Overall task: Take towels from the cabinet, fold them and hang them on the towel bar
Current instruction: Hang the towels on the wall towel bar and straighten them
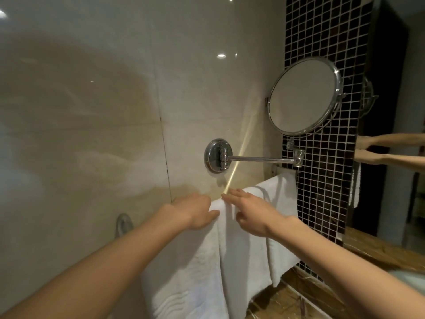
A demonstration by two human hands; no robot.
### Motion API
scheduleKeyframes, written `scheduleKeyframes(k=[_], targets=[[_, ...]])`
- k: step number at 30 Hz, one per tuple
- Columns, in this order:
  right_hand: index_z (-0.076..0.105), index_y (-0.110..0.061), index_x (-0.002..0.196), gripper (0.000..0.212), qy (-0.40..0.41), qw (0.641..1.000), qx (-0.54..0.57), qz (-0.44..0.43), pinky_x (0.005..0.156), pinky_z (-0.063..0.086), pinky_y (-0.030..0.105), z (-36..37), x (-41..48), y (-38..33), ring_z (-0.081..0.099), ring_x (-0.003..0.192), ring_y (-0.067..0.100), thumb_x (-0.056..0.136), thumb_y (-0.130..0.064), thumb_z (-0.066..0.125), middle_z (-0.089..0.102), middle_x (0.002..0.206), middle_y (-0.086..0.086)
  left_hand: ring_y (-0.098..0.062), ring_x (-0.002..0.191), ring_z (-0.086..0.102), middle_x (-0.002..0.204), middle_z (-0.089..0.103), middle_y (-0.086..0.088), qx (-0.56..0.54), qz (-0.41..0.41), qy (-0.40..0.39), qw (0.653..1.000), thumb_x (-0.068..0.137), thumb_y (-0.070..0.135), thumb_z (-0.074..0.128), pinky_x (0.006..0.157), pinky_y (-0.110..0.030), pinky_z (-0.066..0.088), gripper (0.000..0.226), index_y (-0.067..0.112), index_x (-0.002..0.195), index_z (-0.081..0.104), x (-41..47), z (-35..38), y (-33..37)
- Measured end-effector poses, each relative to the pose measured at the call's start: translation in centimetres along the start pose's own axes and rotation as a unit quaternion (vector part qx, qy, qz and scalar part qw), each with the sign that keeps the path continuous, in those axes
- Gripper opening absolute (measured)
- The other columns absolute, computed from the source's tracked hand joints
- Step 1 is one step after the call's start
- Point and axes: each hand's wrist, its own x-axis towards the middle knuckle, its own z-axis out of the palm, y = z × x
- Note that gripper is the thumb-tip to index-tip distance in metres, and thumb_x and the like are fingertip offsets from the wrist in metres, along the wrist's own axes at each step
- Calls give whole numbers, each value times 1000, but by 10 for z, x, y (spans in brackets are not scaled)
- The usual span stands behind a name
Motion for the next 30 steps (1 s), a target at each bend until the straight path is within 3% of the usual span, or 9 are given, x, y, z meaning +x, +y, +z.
scheduleKeyframes(k=[8, 16, 22, 27, 30], targets=[[20, -23, 153, 74, -11, 1000, 2, 9, 117, 25, 41, 8, 1, -2, 9, 149, 22, 86, -4, 43, 14, 161, 2, -31, 102, 58, 113, 60, -9, -25, -1, 43, 999, 97, 51, 36, 80, -37, 45, 40, 17, 109, 52, -10, 14, -2], [13, -25, 154, 76, -12, 1000, 14, 23, 118, 25, 42, 17, -1, -3, -2, 150, 22, 87, -7, 45, 4, 163, -1, -34, 104, 58, 116, 61, -12, 70, 21, 95, 993, 101, 47, 25, 70, -36, 33, 45, 14, 124, 45, -21, 19, 3], [9, -24, 154, 78, -35, 999, 5, 42, 117, 24, 43, 14, -2, -10, -6, 149, 23, 88, -8, 47, -3, 163, 2, -34, 103, 58, 116, 62, -11, 69, 23, 104, 992, 101, 47, 24, 74, -37, 37, 44, 15, 122, 46, -24, 20, 4], [2, -21, 155, 79, -57, 997, 17, 58, 118, 17, 38, -4, -14, -24, 0, 149, 27, 92, -12, 48, -5, 162, 7, -33, 107, 57, 120, 58, -11, 39, 12, 107, 993, 101, 45, 25, 82, -38, 42, 43, 16, 124, 46, -32, 10, 8], [11, -19, 155, 73, -19, 995, 64, 73, 117, 19, 33, -11, -33, -33, 13, 148, 23, 92, -14, 48, 8, 162, 9, -29, 115, 52, 128, 53, -9, -60, 22, 156, 986, 100, 43, 27, 91, -39, 43, 44, 18, 133, 44, -46, 6, 10]])
